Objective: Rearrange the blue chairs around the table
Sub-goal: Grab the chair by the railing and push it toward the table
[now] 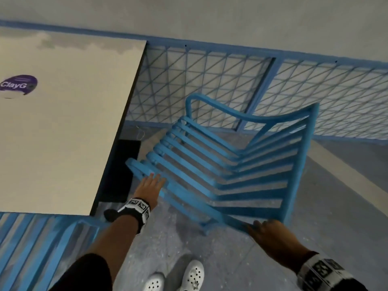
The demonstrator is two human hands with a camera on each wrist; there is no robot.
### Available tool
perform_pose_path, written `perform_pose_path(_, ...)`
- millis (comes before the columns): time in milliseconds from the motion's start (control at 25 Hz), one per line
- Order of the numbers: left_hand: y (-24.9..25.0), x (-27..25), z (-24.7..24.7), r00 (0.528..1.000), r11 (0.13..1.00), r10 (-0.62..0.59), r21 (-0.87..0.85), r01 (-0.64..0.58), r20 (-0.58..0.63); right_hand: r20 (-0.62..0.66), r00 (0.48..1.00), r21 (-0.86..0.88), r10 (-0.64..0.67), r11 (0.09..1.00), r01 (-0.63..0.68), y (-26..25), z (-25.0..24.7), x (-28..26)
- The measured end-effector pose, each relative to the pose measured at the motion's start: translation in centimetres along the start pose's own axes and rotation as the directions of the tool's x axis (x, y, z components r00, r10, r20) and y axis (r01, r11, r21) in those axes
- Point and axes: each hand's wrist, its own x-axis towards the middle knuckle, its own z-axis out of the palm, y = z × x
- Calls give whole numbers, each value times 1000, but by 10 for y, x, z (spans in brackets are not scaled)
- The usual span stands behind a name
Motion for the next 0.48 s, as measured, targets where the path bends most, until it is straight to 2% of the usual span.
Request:
perform_pose_path(160,14,70,0,993,997,-8,72,0,116,-48,999,1,-19,1000,19,58,26,-9)
perform_pose_path(240,19,88,3,997,997,8,72,-13,72,-8,1000,-6,-14,1000,14,72,24,-8)
perform_pose_path(320,25,92,0,997,996,27,88,-34,75,44,999,-9,-6,1000,6,82,22,-8)
perform_pose_path(400,30,89,4,992,993,76,87,-85,105,87,996,79,-11,997,5,96,16,-11)
perform_pose_path(480,35,78,13,990,992,105,65,-112,94,210,975,117,67,989,-93,109,7,-7)
